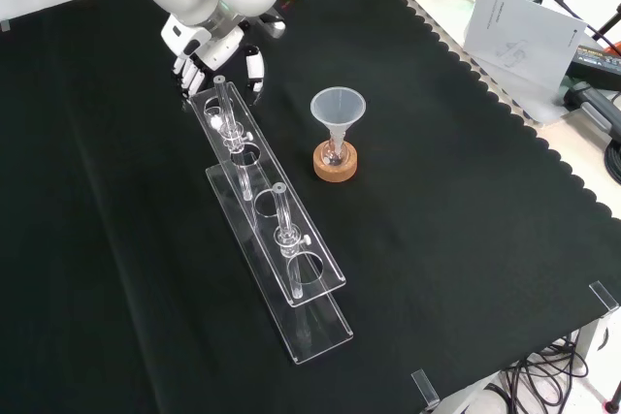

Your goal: Pick up the weighing funnel.

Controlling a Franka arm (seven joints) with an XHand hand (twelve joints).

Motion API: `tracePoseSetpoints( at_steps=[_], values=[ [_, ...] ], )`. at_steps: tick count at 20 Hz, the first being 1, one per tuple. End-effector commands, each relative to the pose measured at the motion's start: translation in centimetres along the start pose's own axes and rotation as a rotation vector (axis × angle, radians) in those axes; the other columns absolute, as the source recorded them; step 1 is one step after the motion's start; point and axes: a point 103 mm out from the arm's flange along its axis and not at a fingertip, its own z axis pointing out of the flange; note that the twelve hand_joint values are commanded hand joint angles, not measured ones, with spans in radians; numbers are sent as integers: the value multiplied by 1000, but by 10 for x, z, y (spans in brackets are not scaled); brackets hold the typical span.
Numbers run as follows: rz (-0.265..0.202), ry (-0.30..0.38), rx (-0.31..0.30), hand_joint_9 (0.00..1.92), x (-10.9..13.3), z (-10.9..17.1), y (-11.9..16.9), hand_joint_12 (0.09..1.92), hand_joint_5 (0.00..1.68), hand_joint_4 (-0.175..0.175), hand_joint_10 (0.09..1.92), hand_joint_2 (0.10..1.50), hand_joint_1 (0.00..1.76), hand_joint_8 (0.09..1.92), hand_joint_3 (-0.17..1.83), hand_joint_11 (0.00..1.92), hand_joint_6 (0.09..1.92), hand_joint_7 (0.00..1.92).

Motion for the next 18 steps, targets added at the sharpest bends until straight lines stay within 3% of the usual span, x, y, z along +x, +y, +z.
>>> tracePoseSetpoints(
  at_steps=[1, 14, 18],
  values=[
    [-7, -11, 12, 564, 0, 3, 6, 1330, 557, -32, 584, 646, 765, 655, 468, 343, 87, 323],
    [-1, -25, 14, 578, -4, 7, 19, 1327, 607, -25, 579, 641, 797, 659, 475, 349, 87, 345],
    [-2, -60, 19, 586, -5, 13, 22, 1325, 633, -20, 578, 641, 804, 660, 477, 353, 93, 353]
  ],
)
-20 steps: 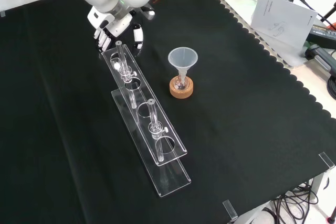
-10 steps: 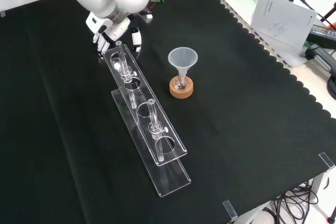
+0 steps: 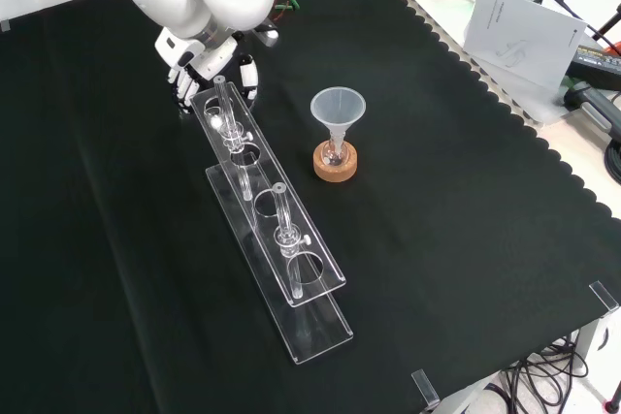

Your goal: Pick up the weighing funnel.

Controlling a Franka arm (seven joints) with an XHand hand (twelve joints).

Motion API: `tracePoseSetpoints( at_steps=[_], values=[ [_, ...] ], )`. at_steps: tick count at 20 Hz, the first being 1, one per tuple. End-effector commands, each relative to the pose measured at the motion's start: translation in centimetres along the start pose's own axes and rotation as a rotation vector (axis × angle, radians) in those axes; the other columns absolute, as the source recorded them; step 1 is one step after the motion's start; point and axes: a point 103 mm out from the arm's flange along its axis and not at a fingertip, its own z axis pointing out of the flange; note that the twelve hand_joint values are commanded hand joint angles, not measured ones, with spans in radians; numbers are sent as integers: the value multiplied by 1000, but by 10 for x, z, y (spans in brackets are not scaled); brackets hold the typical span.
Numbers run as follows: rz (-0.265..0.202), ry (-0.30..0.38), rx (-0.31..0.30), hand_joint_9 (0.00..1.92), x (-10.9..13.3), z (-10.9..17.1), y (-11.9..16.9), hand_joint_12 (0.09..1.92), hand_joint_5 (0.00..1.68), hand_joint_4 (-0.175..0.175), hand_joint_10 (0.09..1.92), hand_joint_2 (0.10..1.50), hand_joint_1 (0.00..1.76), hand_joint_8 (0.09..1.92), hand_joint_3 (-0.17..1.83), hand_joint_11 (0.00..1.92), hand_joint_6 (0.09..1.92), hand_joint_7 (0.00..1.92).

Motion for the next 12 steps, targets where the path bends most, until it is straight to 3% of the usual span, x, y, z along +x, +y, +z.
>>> tracePoseSetpoints(
  at_steps=[1, 12],
  values=[
    [0, -34, 8, 589, -3, 8, 3, 1325, 639, -19, 578, 641, 805, 660, 478, 354, 96, 356],
    [6, -90, -38, 640, -1, 12, 10, 1307, 708, -11, 560, 648, 814, 655, 492, 394, 156, 408]
  ],
)
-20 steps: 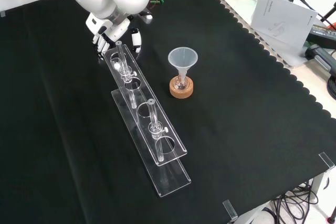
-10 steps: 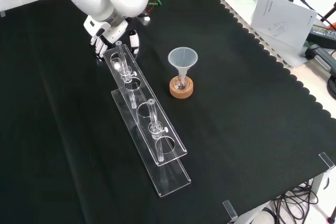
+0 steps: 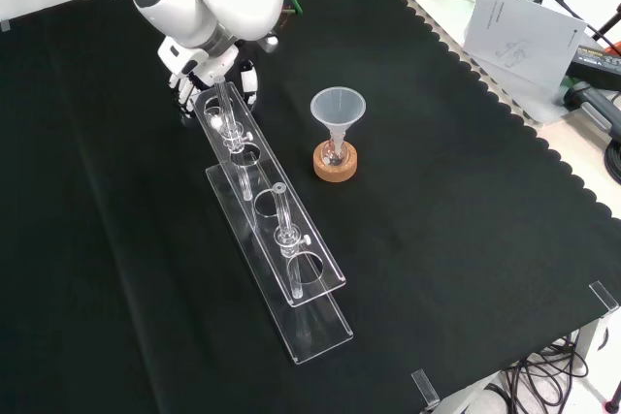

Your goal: Pick up the weighing funnel.

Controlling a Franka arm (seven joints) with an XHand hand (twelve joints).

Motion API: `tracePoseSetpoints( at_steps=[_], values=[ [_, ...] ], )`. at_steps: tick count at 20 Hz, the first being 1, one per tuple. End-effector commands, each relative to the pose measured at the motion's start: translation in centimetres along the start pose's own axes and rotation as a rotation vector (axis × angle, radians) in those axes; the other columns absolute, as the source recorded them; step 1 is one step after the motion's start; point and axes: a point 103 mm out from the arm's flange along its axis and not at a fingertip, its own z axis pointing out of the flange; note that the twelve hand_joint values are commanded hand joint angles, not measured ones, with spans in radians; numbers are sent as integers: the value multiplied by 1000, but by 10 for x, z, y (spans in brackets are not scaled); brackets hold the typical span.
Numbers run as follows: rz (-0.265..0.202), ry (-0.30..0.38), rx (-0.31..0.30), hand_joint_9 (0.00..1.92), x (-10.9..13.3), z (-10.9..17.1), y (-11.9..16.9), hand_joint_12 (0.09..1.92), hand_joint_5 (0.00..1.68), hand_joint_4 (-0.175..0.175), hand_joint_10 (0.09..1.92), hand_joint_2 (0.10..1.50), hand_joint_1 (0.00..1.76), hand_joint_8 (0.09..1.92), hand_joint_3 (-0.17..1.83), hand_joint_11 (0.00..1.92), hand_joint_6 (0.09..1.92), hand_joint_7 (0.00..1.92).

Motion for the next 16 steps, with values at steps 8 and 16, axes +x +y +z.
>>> tracePoseSetpoints(
  at_steps=[8, 16],
  values=[
    [24, -55, -31, 687, -1, -3, 8, 1298, 707, 4, 510, 660, 815, 631, 507, 413, 430, 453],
    [25, -61, -32, 698, 1, 0, 14, 1294, 706, 10, 510, 671, 817, 639, 519, 422, 575, 468]
  ],
)
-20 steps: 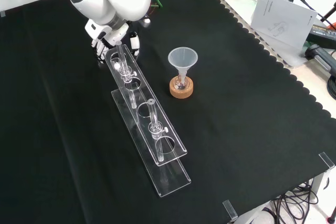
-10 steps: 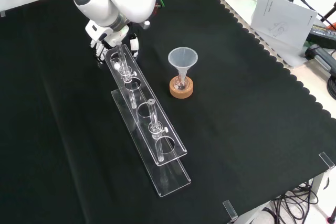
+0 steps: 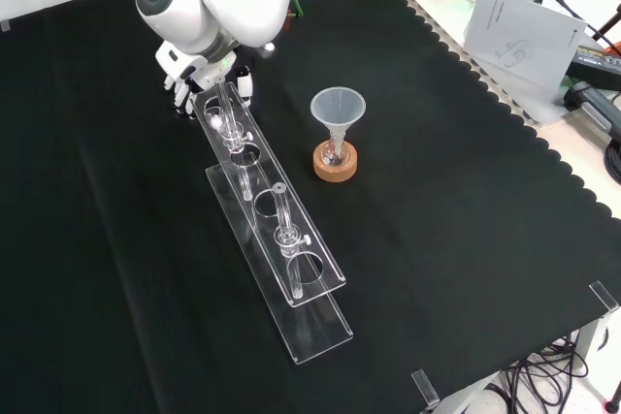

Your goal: Pick up the weighing funnel.

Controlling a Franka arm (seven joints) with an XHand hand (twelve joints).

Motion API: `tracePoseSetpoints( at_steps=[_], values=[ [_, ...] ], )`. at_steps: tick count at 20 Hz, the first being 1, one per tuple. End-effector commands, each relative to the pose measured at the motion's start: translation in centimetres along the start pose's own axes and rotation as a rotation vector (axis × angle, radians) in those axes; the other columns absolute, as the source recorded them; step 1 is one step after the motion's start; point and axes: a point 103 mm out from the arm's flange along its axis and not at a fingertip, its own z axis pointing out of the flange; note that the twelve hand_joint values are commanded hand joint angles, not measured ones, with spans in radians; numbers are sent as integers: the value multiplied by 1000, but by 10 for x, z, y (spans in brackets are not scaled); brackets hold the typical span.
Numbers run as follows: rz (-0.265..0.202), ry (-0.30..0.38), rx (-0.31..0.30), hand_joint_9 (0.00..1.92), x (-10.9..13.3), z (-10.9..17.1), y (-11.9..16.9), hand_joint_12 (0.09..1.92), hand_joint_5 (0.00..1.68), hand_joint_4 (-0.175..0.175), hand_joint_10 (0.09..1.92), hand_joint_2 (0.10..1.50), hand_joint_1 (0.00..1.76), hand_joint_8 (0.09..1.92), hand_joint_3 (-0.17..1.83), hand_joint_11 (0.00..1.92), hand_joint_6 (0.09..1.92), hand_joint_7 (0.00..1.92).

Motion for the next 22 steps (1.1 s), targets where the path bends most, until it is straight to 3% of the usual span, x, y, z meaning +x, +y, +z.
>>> tracePoseSetpoints(
  at_steps=[1, 22],
  values=[
    [-2, -9, -1, 698, 2, 1, 3, 1295, 704, 10, 510, 671, 817, 640, 520, 423, 585, 469],
    [-1, 8, 15, 696, -2, 9, 8, 1292, 718, 15, 514, 679, 826, 647, 530, 427, 632, 466]
  ],
)
